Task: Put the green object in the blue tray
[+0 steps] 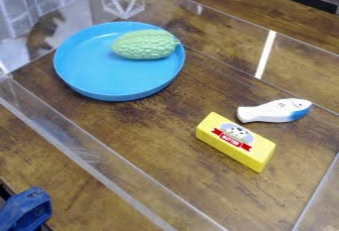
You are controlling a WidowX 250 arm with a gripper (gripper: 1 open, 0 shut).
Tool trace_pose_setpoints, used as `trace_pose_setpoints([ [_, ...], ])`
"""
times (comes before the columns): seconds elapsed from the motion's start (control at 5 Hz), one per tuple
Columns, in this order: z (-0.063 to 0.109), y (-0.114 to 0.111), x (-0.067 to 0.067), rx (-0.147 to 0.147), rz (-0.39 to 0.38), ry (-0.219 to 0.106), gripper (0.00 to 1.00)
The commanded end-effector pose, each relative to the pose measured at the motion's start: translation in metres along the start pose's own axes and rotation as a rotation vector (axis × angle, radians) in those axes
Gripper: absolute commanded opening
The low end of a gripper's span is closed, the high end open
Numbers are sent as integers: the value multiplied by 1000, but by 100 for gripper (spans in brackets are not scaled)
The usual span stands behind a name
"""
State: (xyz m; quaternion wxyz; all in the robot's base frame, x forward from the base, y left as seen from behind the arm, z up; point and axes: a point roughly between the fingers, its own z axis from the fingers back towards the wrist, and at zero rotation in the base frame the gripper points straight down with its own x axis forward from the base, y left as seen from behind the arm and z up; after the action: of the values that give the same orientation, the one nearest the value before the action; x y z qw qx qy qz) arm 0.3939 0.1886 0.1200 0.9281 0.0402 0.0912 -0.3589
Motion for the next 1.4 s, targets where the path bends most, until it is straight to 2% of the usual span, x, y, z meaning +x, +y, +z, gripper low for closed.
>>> trace_pose_setpoints([
  [0.0, 22, 8, 6, 98, -14, -22, 100],
  [0.2, 23, 8, 16, 111, -95, -28, 100],
  [0.4, 19, 7, 10, 116, -106, -40, 100],
  [0.6, 14, 8, 2, 111, -106, -56, 100],
  [0.8, 17, 10, -3, 115, -99, -63, 100],
  [1.2, 30, 11, 1, 99, -24, -76, 100],
])
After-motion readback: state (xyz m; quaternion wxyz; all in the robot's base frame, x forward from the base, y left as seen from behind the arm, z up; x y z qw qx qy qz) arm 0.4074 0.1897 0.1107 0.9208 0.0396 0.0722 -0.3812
